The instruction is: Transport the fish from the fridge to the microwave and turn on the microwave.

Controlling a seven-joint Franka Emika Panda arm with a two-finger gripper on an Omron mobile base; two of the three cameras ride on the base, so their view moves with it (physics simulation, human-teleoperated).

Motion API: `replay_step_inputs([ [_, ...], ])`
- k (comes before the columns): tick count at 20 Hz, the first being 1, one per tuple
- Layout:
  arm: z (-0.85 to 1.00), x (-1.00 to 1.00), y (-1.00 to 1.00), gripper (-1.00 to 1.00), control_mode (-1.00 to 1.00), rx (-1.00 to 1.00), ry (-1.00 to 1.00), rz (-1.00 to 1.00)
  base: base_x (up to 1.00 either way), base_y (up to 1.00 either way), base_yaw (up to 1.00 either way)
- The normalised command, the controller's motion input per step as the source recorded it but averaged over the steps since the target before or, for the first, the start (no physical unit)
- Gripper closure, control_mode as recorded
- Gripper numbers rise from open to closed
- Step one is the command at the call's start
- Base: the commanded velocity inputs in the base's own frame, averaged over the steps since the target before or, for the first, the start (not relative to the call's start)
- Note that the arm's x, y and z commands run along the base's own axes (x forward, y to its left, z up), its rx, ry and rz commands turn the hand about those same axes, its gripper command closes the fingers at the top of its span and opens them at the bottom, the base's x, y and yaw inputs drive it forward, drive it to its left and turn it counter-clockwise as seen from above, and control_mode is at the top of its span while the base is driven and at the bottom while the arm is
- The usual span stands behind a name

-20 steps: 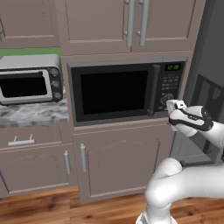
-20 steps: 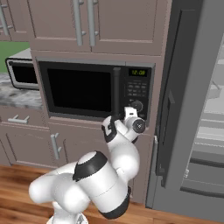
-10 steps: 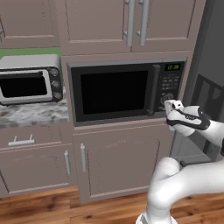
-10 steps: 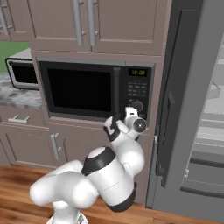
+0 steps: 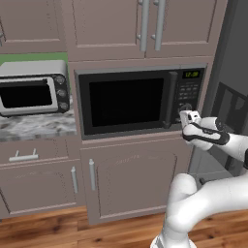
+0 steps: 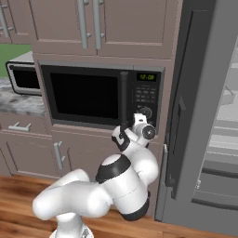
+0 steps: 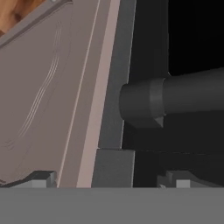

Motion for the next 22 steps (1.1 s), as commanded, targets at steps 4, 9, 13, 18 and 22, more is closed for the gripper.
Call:
replay_step_inputs([
  [4, -0.08, 0.16, -0.09, -1.00, -1.00, 0.01, 0.00, 0.00, 0.00, 0.00, 0.00],
  [9, -0.11, 0.14, -0.10, -1.00, -1.00, 0.01, 0.01, 0.00, 0.00, 0.00, 0.00],
  [13, -0.17, 0.17, -0.04, -1.00, -1.00, 0.00, 0.01, 0.00, 0.00, 0.00, 0.00],
  [18, -0.09, 0.27, 0.00, -1.00, -1.00, 0.02, 0.00, 0.00, 0.00, 0.00, 0.00],
  [22, -0.03, 0.34, 0.00, -1.00, -1.00, 0.04, 0.03, 0.00, 0.00, 0.00, 0.00],
])
